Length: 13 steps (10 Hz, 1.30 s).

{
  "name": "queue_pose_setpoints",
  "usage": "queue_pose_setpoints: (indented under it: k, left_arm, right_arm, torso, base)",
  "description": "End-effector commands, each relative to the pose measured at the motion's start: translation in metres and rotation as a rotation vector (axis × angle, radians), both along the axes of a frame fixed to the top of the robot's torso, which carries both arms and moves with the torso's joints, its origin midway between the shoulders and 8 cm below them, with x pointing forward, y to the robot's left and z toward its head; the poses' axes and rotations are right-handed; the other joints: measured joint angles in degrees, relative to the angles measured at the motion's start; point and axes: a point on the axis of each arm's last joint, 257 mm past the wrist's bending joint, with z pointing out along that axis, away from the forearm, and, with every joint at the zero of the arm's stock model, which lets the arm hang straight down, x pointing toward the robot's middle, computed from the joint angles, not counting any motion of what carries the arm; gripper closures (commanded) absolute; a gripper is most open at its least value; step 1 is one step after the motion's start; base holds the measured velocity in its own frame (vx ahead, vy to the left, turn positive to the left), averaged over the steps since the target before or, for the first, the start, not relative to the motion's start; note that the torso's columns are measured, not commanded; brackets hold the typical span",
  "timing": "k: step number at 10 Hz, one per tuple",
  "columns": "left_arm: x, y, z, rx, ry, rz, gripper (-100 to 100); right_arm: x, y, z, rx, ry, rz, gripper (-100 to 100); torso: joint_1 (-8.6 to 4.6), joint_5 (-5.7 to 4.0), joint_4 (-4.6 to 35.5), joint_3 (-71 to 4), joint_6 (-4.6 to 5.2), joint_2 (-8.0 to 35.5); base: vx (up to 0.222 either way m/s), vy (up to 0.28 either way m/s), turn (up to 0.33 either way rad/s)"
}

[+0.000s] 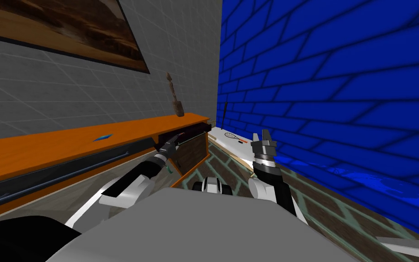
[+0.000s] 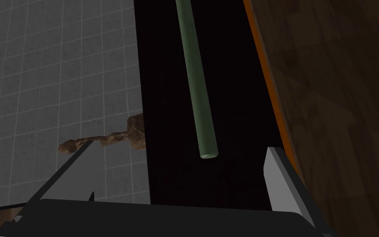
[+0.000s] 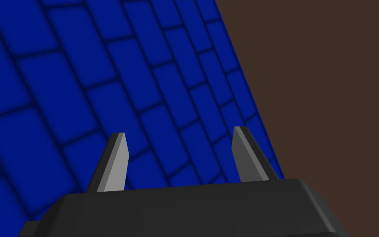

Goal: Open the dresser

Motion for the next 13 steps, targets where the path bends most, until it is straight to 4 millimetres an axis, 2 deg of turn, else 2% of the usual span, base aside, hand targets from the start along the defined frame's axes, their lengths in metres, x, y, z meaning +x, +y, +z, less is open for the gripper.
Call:
queue_pose_setpoints:
  k: [1,6,7,8,13]
  left_arm:
    - [0.006,0.008,0.014,-0.005,0.001,0.003,-100]
    - [0.014,0.022,0.043,-0.008,-0.002,0.006,-100]
    - [0.013,0.019,0.039,-0.007,-0.002,0.005,-100]
    - [0.013,0.019,0.039,-0.008,0.0,0.006,0]
    - [0.013,0.019,0.039,-0.008,0.0,0.006,0]
  right_arm:
    - [0.0,0.0,0.0,0.0,0.0,0.0,0]
    - [0.0,0.0,0.0,0.0,0.0,0.0,0]
    - [0.0,0.0,0.0,0.0,0.0,0.0,0]
    - [0.0,0.0,0.0,0.0,0.0,0.0,0]
    - [0.0,0.0,0.0,0.0,0.0,0.0,0]
  torso:
    - [-0.02,-0.01,0.06,0.07,-0.02,0.12]
    - [-0.42,-0.12,0.12,0.28,-0.04,0.42]
    - [-0.38,-0.1,0.1,0.25,-0.04,0.38]
    - [-0.31,-0.07,0.09,0.23,-0.04,0.34]
    - [-0.36,-0.09,0.1,0.26,-0.04,0.39]
  base:
    - [0.0,0.0,0.0]
    - [-0.016,-0.018,-0.001]
    - [-0.009,-0.014,0.0]
    - [0.0,0.0,0.0]
    - [0.0,0.0,0.0]
